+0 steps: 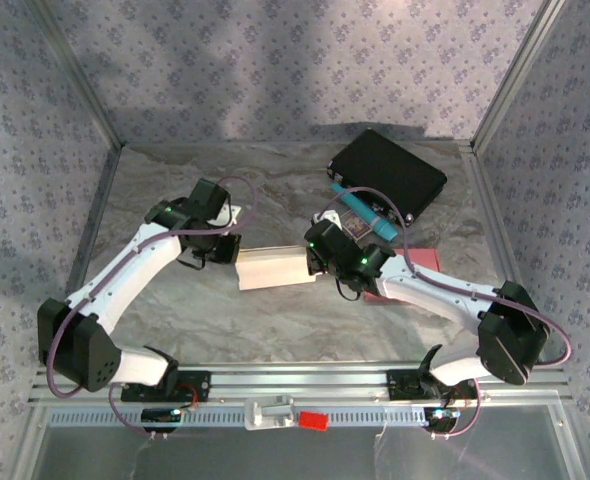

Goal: Fold the paper box

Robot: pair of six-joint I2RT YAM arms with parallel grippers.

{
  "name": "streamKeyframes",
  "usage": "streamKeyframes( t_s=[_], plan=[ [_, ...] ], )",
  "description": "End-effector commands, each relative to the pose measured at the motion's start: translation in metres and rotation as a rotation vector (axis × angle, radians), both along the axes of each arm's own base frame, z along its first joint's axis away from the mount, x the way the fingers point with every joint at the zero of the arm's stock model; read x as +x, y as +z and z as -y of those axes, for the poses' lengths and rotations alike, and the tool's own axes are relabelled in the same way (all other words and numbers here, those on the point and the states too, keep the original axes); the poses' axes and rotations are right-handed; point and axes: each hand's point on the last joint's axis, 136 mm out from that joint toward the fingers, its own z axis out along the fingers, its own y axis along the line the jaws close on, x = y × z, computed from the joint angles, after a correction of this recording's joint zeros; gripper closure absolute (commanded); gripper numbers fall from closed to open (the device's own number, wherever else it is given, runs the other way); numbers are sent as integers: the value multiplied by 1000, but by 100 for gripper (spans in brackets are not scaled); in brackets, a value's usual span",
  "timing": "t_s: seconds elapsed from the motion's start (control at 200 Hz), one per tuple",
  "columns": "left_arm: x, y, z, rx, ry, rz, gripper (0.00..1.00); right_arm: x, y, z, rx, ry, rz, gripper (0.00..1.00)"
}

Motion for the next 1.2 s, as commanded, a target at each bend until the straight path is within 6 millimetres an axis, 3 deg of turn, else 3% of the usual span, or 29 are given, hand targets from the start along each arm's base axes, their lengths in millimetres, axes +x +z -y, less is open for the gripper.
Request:
streamKeyframes(
  t_s=[0.0,0.555,1.194],
  plan=[
    [-7,10,9,-61,55,-67,92,-12,-23,8,-80,4,-88,100],
    [-8,10,22,-126,153,-191,93,-13,-23,3,-89,13,-88,100],
    [-6,8,20,-124,182,-274,95,-13,-25,3,-93,18,-93,100]
  ],
)
